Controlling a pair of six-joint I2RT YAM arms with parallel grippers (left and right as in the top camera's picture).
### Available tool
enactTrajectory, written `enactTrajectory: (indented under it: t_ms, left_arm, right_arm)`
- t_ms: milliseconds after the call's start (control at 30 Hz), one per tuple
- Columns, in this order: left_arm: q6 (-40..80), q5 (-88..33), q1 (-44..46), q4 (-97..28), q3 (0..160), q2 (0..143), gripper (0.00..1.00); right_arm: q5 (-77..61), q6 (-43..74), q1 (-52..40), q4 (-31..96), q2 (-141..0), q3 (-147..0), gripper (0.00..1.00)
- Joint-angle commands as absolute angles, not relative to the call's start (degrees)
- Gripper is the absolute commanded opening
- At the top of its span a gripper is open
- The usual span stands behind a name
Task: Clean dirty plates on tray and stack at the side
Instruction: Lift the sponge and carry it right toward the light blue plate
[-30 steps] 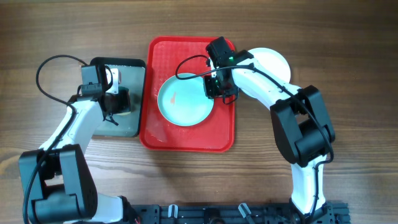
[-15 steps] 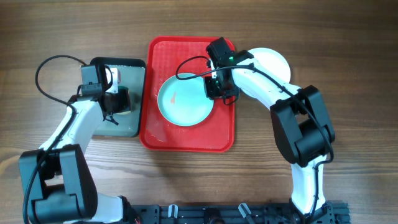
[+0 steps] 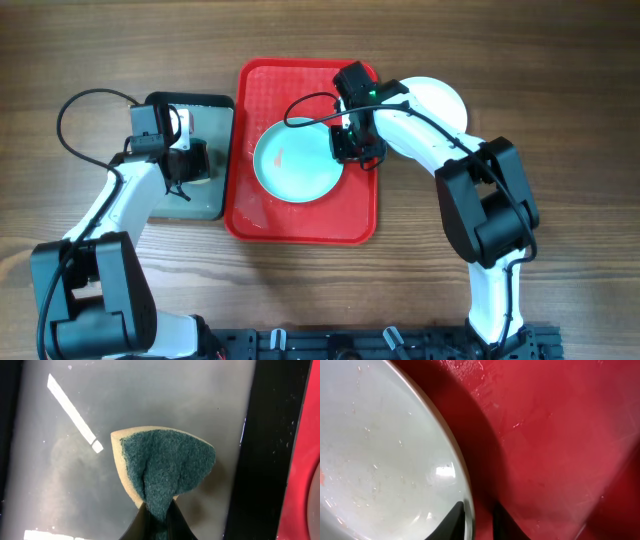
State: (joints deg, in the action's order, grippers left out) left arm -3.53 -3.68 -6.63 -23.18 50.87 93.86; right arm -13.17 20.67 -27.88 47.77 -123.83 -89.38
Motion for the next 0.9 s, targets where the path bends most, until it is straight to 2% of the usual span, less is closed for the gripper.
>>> enactTrajectory:
  t_ms: [0, 267, 733, 833, 867]
  left_arm:
    - [-2.52, -3.16, -6.55, -23.24, 51.59, 94.11, 0.04]
    - [-2.52, -3.14, -6.55, -23.22, 51.59, 94.11, 0.04]
    - [-2.52, -3.14, -6.55, -23.2, 51.59, 94.11, 0.04]
    - [-2.52, -3.14, -6.55, -23.2, 51.59, 94.11, 0.04]
    - [-2.52, -3.14, -6.55, -23.2, 51.59, 94.11, 0.04]
  right_arm:
    - [-14.44, 21.04, -27.29, 48.01, -123.5, -90.02, 0.17]
    - [-15.09, 21.19, -26.28, 48.12, -123.5, -90.02, 0.04]
    - [-16.97, 24.14, -26.28, 47.83, -123.5, -90.0, 0.04]
    - [-16.99, 24.12, -26.28, 47.83, -123.5, -90.0, 0.08]
    - [-16.99, 23.94, -26.28, 47.83, -123.5, -90.0, 0.05]
